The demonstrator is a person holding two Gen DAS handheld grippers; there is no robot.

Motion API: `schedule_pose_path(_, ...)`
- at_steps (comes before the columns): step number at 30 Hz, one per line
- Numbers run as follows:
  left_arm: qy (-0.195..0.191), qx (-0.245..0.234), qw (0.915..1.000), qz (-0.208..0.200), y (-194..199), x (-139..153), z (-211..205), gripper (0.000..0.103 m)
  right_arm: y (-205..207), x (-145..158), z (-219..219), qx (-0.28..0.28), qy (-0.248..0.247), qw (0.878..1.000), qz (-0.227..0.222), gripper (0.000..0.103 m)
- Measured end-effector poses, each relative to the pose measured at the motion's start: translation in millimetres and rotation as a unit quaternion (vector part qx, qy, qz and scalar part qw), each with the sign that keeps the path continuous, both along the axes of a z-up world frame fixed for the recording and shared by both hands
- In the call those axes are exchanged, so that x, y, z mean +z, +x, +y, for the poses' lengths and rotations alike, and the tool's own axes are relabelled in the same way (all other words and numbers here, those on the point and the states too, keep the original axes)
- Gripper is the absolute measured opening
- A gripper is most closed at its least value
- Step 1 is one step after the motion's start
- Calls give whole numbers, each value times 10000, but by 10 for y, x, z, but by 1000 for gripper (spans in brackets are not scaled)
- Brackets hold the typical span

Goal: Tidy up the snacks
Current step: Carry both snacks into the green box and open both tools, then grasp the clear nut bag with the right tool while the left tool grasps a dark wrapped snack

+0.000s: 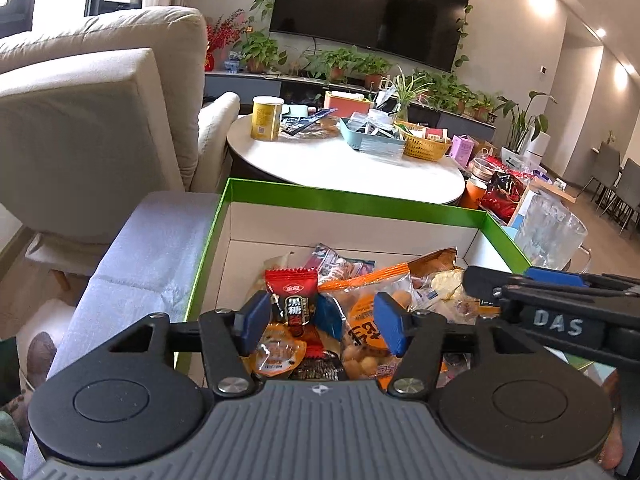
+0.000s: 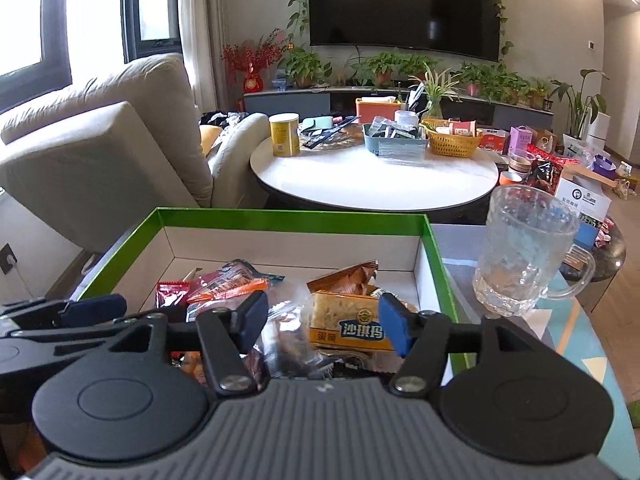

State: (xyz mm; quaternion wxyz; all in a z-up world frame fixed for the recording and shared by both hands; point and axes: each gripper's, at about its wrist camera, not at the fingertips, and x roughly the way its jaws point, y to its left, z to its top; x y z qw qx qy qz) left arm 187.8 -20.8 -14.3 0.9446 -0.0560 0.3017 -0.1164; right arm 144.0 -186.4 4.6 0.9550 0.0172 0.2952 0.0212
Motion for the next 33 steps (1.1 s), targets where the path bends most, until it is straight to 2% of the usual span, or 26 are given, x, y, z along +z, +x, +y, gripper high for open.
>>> schedule_pose_path(7, -129, -52, 9998, -161, -184, 85, 25, 55, -334, 130, -228, -28, -141, 9998, -109, 55)
schedule_pose_path(16, -241, -508, 9973, -469, -605, 233, -208, 55, -754, 100, -718, -416, -191, 9989, -88, 55)
schedule_pose_path(21, -109, -719, 9963, -460, -787, 199, -384, 55, -919, -147, -1036, -804, -49, 9963, 310, 55)
schedule_pose_path(24, 38, -868, 9956, -358, -902, 127, -474, 55, -933, -251, -1058, -793, -65, 9955, 506, 55)
schedule_pose_path(29, 214, -928, 9954, -117, -990, 6, -559, 55, -938, -445, -1116, -366, 510, 9948, 801, 55)
schedule_pose_path(33, 355, -819, 9959, -119, -1054, -18, -537, 55, -909, -542, -1148, -202, 1139, 9896, 858, 55)
